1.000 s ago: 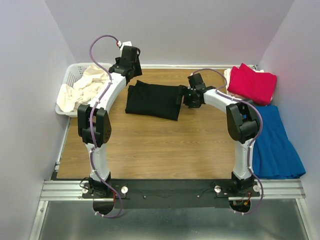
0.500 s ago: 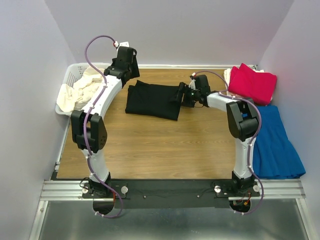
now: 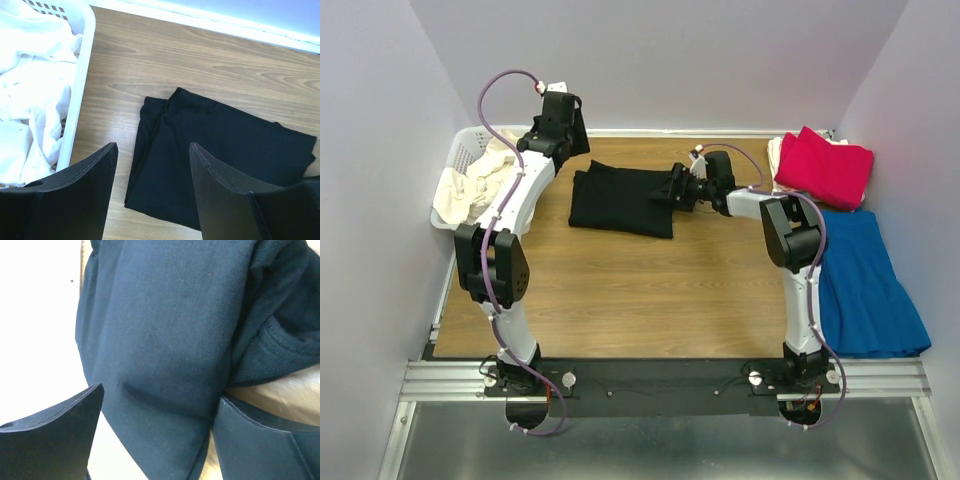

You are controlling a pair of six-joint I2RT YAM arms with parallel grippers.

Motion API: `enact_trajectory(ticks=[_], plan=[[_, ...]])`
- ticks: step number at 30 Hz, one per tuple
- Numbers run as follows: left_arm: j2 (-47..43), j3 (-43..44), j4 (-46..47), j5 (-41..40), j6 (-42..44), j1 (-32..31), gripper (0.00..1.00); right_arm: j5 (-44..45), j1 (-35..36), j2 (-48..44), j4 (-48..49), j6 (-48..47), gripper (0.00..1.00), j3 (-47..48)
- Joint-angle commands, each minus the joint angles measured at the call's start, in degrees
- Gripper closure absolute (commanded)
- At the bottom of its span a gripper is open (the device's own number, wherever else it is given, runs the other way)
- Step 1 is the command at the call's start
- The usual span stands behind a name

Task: Fold and stack the t-shirts
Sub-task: Put the neatly folded tshirt into the corner of the board with the right arm

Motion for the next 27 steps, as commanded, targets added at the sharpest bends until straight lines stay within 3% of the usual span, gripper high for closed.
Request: enact_trajectory(ticks=[1,3,4,6,7,9,12,18,27], plan=[[-3.97,-1.32,-0.61,2.06,0.69,0.47,0.32,-2.53,0.4,8.03,-5.54,-0.37,0.19,0.53],[-4.24,-1.58,-0.61,2.06,0.69,0.56,0.32,-2.97,0.4,8.38,-5.54,-0.63,0.27,1.41],[-4.32,-1.84,-0.52,2.15,0.87,0.56,0.32,-3.58,0.4,8.73,-5.54,-0.81,0.38,1.68],[-4.41,-2.02,-0.52,2.33,0.87,0.73,0.32,-5.34,0.4,9.52,-5.72,-1.07,0.48,3.07],[-4.41,-2.11,-0.43,2.5,0.87,0.73,0.32,-6.57,0.4,10.31,-5.89,-1.07,0.58,3.61],[-4.33,-2.11,-0.43,2.59,1.04,0.82,0.32,-7.45,0.4,10.93,-5.89,-1.07,0.66,4.66],[-4.5,-2.2,-0.52,2.59,1.04,1.0,0.32,-7.2,0.4,11.02,-6.07,-0.81,0.97,5.11],[-4.76,-2.9,-0.26,2.76,1.13,1.09,0.32,-3.25,0.31,7.17,-10.36,-5.28,0.99,5.45],[-4.59,-3.16,-0.17,3.38,0.78,1.17,0.32,11.78,-4.16,-1.19,-28.03,-16.71,0.99,8.27]])
